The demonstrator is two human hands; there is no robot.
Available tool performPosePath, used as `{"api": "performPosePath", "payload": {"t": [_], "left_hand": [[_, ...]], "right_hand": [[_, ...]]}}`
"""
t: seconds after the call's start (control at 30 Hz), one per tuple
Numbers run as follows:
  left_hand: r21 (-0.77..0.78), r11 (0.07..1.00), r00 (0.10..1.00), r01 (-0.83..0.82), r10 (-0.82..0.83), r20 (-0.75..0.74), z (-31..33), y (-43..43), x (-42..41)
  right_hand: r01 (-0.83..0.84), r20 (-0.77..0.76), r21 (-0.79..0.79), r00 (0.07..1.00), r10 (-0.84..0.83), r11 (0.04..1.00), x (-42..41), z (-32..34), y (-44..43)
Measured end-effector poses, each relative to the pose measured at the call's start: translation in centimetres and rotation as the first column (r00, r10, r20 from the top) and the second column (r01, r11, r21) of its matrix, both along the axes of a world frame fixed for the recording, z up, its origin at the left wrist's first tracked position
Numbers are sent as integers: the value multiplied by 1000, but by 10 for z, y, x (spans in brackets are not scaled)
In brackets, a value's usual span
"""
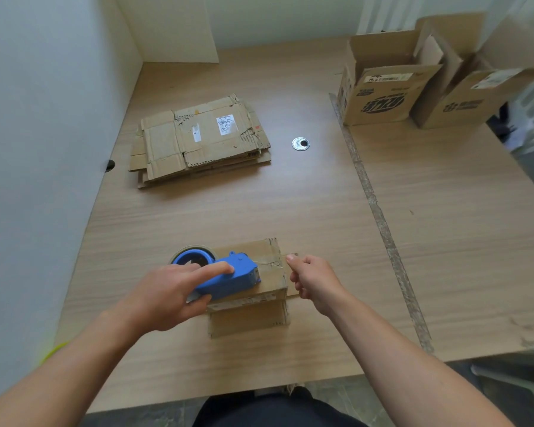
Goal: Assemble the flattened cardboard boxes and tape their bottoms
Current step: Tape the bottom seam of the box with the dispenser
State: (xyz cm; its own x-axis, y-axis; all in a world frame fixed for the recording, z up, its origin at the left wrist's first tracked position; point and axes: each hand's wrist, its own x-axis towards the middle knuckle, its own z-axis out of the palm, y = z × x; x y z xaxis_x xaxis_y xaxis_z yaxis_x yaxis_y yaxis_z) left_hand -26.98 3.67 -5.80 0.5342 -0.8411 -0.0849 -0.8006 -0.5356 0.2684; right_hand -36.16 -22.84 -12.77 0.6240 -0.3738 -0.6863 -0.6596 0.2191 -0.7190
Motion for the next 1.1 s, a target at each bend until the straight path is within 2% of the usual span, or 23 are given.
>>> {"api": "performPosePath", "payload": {"t": [0.23, 0.33, 0.4, 0.47, 0.5, 0.6, 0.83, 0.93, 1.0, 1.1], "left_hand": [[-4, 1000, 999, -13, 13, -34, -2, -1, 1], [-14, 1000, 999, -20, 19, -45, -3, -1, 1], [-22, 999, 998, -25, 24, -50, -2, -2, 2], [-31, 999, 999, -17, 16, -35, -2, -3, 1], [-33, 999, 1000, -15, 14, -27, -2, -3, 1], [-36, 999, 1000, -17, 17, -16, 0, -4, 1], [-29, 1000, 1000, -8, 8, -6, 8, -6, 4], [-13, 1000, 1000, -3, 3, 21, 19, -10, 12], [16, 1000, 1000, -19, 19, -15, 26, -13, 19], [104, 994, 985, -26, 43, -166, 33, -15, 29]], "right_hand": [[-14, -118, 162, 992, 33, 987, 4, 2, 2], [-74, -130, 53, 988, 81, 996, 4, 4, -1], [-126, -121, -147, 987, 109, 981, 2, 3, -2], [-179, 0, -367, 981, 193, 913, -1, 0, -1], [-179, 72, -412, 971, 228, 893, -3, 1, 1], [-187, 160, -392, 951, 266, 901, -2, 3, 9], [-244, 74, -414, 951, 299, 877, 8, -1, 9], [-256, 61, -472, 945, 321, 844, 6, -2, 10], [-241, 69, -492, 947, 313, 836, 5, -3, 14], [-228, 78, -521, 947, 313, 822, 3, -1, 18]]}}
